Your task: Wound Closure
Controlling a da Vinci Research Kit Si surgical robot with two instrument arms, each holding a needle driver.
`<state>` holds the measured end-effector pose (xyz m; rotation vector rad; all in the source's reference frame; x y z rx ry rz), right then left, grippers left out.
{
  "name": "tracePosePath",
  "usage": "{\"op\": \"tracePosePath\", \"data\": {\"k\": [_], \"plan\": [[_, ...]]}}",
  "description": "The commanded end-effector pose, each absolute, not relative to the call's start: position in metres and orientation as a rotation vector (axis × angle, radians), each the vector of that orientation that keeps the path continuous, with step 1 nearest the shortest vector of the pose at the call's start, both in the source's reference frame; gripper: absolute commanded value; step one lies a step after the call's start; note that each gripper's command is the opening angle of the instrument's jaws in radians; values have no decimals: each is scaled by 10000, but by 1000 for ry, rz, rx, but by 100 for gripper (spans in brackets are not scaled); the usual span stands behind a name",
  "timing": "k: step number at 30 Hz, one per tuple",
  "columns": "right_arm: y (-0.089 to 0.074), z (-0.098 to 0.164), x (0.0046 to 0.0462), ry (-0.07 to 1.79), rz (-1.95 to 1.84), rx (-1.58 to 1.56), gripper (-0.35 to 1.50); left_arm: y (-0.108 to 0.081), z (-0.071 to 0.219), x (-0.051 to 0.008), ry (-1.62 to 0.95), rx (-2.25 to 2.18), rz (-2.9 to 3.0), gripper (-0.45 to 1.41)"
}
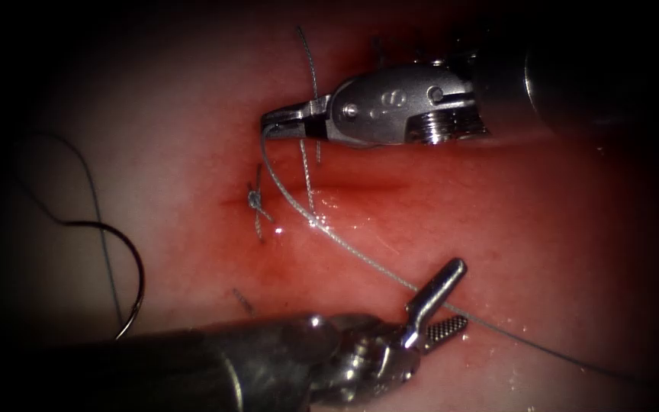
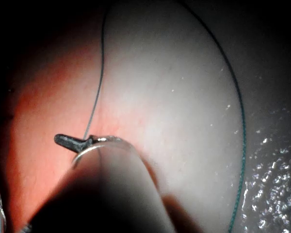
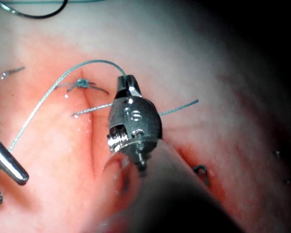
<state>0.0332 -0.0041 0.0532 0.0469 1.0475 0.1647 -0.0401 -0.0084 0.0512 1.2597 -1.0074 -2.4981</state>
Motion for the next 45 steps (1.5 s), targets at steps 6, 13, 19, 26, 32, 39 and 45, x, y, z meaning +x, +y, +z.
{"op": "tracePosePath", "data": {"k": [6, 13, 19, 26, 32, 39, 45], "plan": [[-42, 538, 338, 1049, 163, 48, -35, -91, 525, -420, -1012, 1258, -2486, 31], [-41, 538, 338, 1051, 164, 46, -35, -99, 528, -429, -1013, 1265, -2476, 9], [-41, 538, 337, 1050, 165, 45, -35, -101, 528, -431, -1012, 1270, -2469, 14], [-41, 538, 337, 1050, 165, 45, -35, -102, 531, -432, -995, 1270, -2464, -33], [-41, 538, 336, 1050, 164, 45, -35, -107, 530, -424, -879, 1288, -2431, -45], [-42, 536, 333, 1052, 161, 48, -35, -118, 508, -381, -769, 1286, -2427, -45], [-42, 533, 326, 1048, 159, 62, -35, -121, 469, -295, -758, 1209, -2493, -45]]}}
